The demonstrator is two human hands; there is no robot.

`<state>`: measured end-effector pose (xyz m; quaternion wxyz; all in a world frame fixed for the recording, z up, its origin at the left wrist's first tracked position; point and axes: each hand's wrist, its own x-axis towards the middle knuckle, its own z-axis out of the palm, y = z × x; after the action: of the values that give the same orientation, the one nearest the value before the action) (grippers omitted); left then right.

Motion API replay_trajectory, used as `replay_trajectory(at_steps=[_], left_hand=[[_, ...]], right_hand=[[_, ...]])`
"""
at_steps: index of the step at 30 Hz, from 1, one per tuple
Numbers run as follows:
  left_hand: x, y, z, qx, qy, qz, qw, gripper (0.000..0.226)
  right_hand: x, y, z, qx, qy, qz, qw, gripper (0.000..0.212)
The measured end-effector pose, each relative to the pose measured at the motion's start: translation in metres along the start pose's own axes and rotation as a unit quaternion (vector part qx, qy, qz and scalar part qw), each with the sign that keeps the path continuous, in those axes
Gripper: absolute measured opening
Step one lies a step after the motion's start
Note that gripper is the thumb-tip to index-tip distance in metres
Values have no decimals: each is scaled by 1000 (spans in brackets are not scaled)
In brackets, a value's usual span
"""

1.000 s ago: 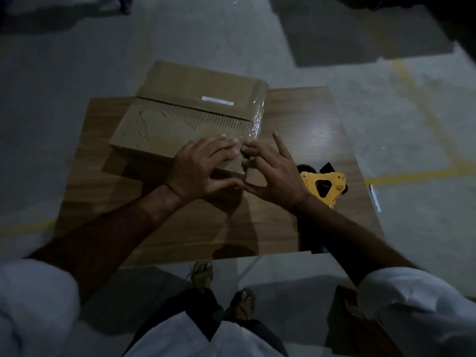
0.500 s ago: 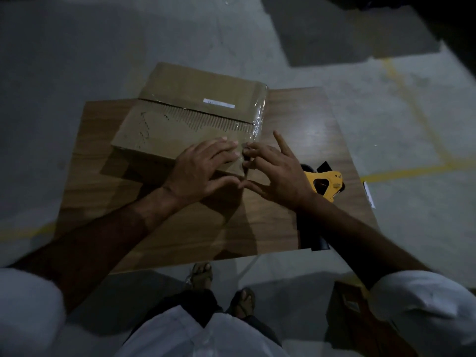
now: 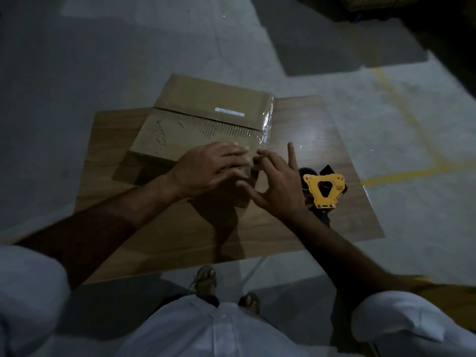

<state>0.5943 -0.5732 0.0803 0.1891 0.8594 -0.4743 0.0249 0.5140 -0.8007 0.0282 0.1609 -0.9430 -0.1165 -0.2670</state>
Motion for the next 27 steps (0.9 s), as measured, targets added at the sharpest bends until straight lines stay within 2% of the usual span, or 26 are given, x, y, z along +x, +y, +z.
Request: replay_trajectory(at_steps=[3,7,11,14,18,22,24,26,27], left_hand=[[1,-5,4,7,16,14,1000,48],[-5,-9,11,65,2,45,997,67],[-3,-10,8,70,-19,40,997,82],[1,-11,4,33,-7,41,999,70],[4,-6,9,27,51,40,998,55],[1,0,23,63,91,41,993,53],[-2,-3,22,94,56,54,992,64],[-4,-5,21,113,17,51,992,84],[-5,-5,21,104,15,41,994,86]], right_hand=[[2,-7,7,-13,21,20,999,57],[-9,-13,14,-20,7,33,999,64],[-9,-14,8,-33,-19,13,999,70],[-2,-10,-3,-34,-37,8,999,67],[-3,-3,-4,-40,-13,-12,999,55],[-10,-17,5,-46,-9,23,999,69],[-8,-23,3,-61,-22,25,998,75],[-4,-25,-6,-71,-40,8,997,73],[-3,-24,-13,-69,-52,-3,996,69]])
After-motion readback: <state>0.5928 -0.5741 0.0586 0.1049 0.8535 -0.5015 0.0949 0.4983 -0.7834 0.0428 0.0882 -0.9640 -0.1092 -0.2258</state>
